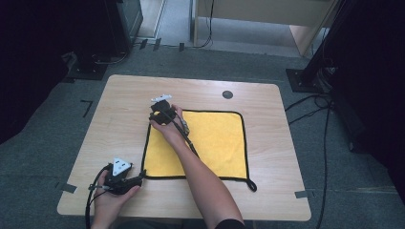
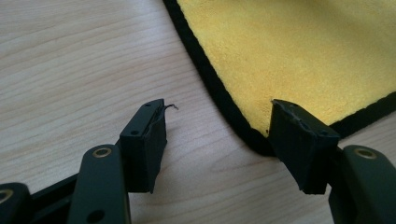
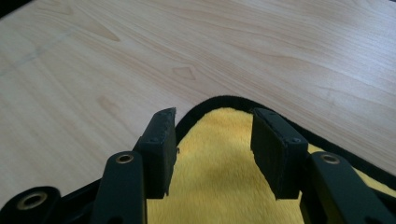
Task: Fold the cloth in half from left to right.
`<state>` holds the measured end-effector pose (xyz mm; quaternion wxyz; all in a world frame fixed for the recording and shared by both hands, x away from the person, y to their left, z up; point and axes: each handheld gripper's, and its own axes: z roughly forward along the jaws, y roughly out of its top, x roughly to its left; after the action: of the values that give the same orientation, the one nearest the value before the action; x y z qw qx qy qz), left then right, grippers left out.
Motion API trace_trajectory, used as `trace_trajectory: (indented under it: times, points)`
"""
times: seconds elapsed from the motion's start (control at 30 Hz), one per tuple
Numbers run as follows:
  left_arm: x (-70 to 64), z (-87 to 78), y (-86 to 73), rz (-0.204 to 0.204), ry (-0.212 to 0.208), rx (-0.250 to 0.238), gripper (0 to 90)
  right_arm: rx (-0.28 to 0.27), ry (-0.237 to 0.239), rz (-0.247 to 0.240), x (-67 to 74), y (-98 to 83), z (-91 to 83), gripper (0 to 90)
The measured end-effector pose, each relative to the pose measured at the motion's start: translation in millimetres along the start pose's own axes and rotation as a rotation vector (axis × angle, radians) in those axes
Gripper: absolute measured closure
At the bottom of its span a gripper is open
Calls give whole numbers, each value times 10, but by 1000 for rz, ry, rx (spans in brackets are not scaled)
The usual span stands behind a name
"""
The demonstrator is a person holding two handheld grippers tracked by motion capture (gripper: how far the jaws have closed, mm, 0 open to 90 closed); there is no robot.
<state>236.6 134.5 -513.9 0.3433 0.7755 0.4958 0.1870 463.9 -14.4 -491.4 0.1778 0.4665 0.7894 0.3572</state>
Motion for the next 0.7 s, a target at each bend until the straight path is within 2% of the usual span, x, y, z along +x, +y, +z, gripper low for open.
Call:
trace_trajectory:
  times: [0.03, 0.13, 0.2, 0.3, 0.33, 0.43, 0.47, 0.57, 0.63, 0.7]
  points:
    - [-8, -1, 2, 0, 0, 1, 376, 6, -22, 1, 24, 16, 42, 523]
    - [-18, -10, 2, 0, -3, 7, 393, 20, -17, 27, 84, 50, 141, 536]
    - [-25, -17, 3, 5, -18, 8, 441, 37, -57, 33, 99, 45, 189, 556]
    - [-34, -27, 4, 14, -51, 12, 541, 48, -48, 69, 79, 9, 251, 590]
    - [-34, -29, 3, 15, -68, 12, 583, 45, -45, 69, 77, 9, 252, 646]
    - [-38, -30, 3, 25, -124, 20, 752, 45, -13, 74, 80, 22, 254, 885]
    - [-43, -33, 3, 27, -134, 21, 791, 45, -21, 69, 80, 24, 266, 900]
    - [-23, -60, 16, 42, -146, 29, 866, 41, -5, 95, 60, 49, 295, 900]
    - [9, -80, 22, 57, -156, 36, 881, 35, 9, 110, 58, 91, 296, 900]
    - [39, -95, 19, 51, -159, 31, 881, 13, 9, 95, 86, 141, 267, 900]
